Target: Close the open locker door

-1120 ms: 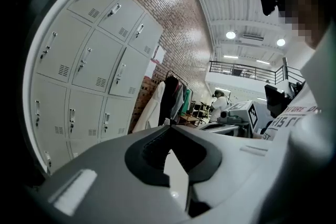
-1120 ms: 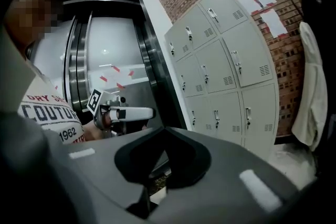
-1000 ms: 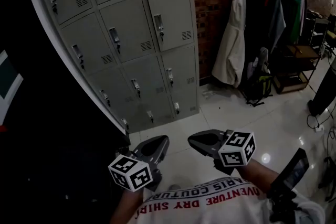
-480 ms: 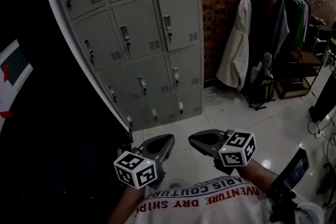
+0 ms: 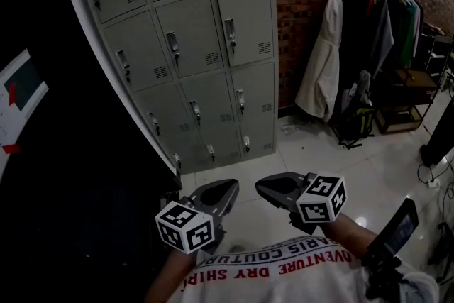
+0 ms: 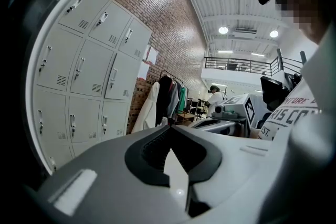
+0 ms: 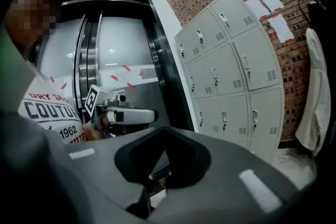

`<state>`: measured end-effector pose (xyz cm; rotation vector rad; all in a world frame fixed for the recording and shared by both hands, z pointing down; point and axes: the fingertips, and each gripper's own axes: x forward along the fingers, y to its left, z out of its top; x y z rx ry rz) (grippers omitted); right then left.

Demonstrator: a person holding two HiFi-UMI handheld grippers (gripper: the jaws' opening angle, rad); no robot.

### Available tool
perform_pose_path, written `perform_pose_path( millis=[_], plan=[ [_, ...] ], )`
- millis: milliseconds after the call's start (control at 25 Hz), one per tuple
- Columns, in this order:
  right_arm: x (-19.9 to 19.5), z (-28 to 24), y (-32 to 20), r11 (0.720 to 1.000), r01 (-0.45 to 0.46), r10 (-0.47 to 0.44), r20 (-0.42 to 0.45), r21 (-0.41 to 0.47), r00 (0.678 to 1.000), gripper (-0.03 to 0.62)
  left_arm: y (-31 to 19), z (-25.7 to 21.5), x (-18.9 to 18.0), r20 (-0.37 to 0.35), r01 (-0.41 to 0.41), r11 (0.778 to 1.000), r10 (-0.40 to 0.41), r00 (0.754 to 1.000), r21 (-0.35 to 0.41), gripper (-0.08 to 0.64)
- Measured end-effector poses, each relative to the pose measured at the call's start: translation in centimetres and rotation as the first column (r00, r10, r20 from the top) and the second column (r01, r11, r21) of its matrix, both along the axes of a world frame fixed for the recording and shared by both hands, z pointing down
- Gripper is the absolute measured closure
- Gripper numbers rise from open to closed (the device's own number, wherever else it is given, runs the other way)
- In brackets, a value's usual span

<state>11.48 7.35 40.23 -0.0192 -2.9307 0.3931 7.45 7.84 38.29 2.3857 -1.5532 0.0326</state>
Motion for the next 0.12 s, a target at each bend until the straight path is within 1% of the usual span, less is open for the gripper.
perform_pose_path(
  millis=[120],
  plan=[
    [0.1, 0.09, 0.11, 1.0, 0.006, -0.006, 0.0, 0.0, 1.0, 0.598, -0.04, 0.07, 0.24, 0.003, 0.0, 1.0, 0.0, 1.0, -0.001, 0.555]
  ],
)
